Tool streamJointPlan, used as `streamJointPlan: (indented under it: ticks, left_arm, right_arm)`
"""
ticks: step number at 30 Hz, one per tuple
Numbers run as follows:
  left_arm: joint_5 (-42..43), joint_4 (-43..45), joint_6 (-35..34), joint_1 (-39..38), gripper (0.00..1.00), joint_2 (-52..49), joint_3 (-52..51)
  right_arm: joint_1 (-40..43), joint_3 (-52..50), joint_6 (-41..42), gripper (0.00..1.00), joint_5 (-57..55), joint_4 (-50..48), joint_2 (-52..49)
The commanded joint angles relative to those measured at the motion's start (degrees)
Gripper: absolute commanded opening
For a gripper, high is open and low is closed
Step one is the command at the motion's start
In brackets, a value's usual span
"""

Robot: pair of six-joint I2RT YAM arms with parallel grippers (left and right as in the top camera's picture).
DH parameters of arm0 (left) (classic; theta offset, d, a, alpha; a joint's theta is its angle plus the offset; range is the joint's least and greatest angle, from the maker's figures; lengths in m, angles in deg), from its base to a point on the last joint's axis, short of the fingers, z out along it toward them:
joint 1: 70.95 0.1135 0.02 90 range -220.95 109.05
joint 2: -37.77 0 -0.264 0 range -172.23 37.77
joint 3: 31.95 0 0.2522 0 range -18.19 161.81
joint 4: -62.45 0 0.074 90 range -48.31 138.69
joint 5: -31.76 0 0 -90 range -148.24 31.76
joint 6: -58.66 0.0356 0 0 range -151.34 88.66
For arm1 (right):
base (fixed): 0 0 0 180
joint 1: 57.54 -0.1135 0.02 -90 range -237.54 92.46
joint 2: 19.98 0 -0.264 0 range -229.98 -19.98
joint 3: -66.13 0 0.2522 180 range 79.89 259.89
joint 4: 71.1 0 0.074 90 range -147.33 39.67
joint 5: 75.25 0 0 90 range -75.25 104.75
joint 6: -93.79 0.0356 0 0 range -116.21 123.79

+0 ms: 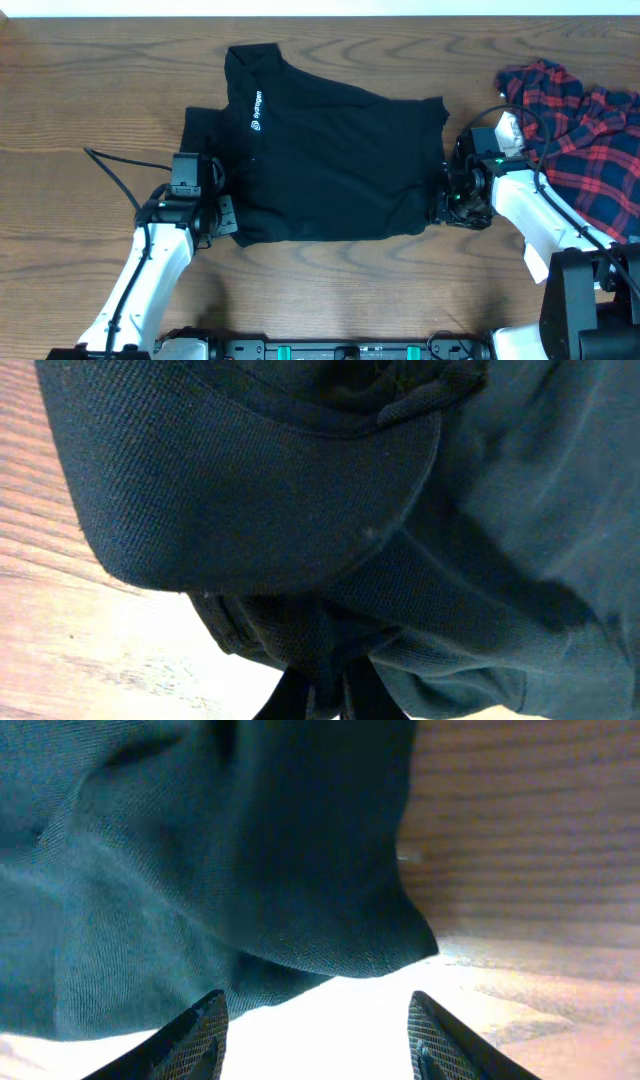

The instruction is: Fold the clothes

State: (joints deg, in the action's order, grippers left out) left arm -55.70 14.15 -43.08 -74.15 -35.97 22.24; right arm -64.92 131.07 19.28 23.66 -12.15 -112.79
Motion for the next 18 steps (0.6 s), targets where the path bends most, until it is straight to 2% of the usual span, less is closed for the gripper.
streamJointPlan:
  ticks: [1, 11, 14, 16, 18]
  left_arm:
    - [-1.27, -0.20, 0.28, 0.24, 0.06, 0.33, -0.11]
    - [-1.44, -0.13, 0.28, 0.24, 0.06, 0.33, -0.11]
    - [-4.35, -0.68, -0.17, 0.24, 0.06, 0.33, -0.11]
    - [-9.94, -1.97, -3.28, 0.24, 0.06, 0.33, -0.11]
    - [-12.07, -2.25, -4.61, 0.26, 0.06, 0.33, -0.11]
  right_arm:
    - [-0.13, -0.33, 3.96, 0.56, -1.62, 0.02, 1.20]
    - [-0.13, -0.33, 6.78, 0.57, -3.19, -0.57, 1.20]
    - [-0.13, -0.33, 8.07, 0.57, -6.45, 0.07, 1.20]
    - [-0.13, -0.35, 8.70, 0.60, -7.89, -0.02, 1.20]
    - [-0.13, -0.35, 8.70, 0.61, -7.87, -0.15, 1.20]
